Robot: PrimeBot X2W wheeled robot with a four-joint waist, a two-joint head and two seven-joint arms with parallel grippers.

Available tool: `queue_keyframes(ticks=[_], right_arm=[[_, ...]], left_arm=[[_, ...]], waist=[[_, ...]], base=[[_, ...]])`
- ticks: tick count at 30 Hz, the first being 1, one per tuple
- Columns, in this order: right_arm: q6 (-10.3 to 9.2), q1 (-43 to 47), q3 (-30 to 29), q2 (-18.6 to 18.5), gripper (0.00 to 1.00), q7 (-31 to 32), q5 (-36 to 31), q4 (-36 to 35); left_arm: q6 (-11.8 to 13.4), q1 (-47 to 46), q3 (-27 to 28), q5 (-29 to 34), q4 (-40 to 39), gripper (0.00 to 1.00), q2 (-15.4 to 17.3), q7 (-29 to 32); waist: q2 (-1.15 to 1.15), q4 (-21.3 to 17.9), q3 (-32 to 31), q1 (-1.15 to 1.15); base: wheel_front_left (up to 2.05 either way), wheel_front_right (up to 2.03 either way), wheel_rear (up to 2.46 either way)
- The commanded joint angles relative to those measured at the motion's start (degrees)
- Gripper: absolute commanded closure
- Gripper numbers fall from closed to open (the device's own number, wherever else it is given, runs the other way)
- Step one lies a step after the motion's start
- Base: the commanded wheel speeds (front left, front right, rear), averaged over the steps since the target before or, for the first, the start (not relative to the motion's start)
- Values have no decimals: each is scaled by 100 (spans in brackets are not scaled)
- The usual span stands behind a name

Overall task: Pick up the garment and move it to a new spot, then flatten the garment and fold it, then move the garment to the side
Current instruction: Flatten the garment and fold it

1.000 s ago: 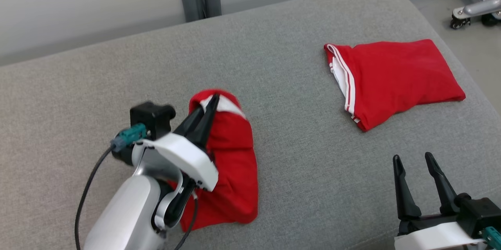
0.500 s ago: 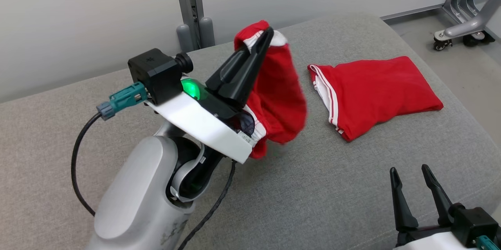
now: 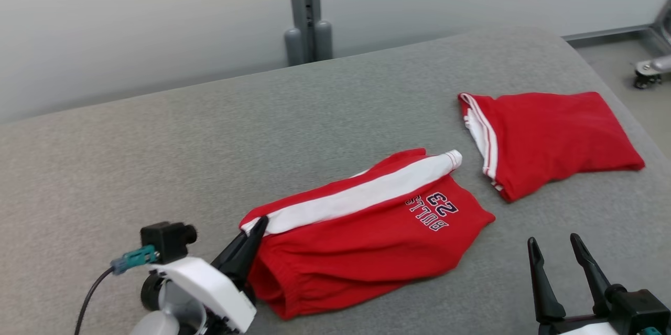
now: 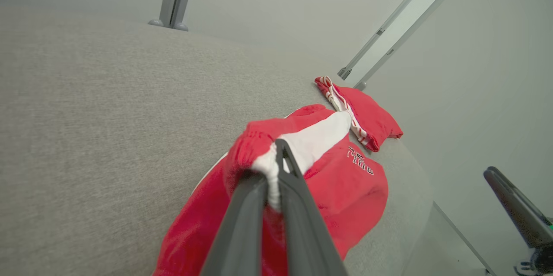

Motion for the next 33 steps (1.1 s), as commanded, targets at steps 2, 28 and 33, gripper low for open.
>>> queue_keyframes(ticks=[2,28,33], right_arm=[[1,39,-4,-26,0,-28,-34,-3],[1,306,59,-27,0,-28,-121,131],[1,293,108,-29,0,-28,-106,165]], left_arm=[[-33,168,89,-99,79,100,126,-108],[-56,2040,-1201,-1178,-499,82,55,-341],[-52,1899,-1183,-1169,-91,0,105,-371]], waist=[[0,317,-41,0],[0,1190,-469,0],[0,1050,-457,0]], base=[[0,0,0],[0,0,0],[0,0,0]])
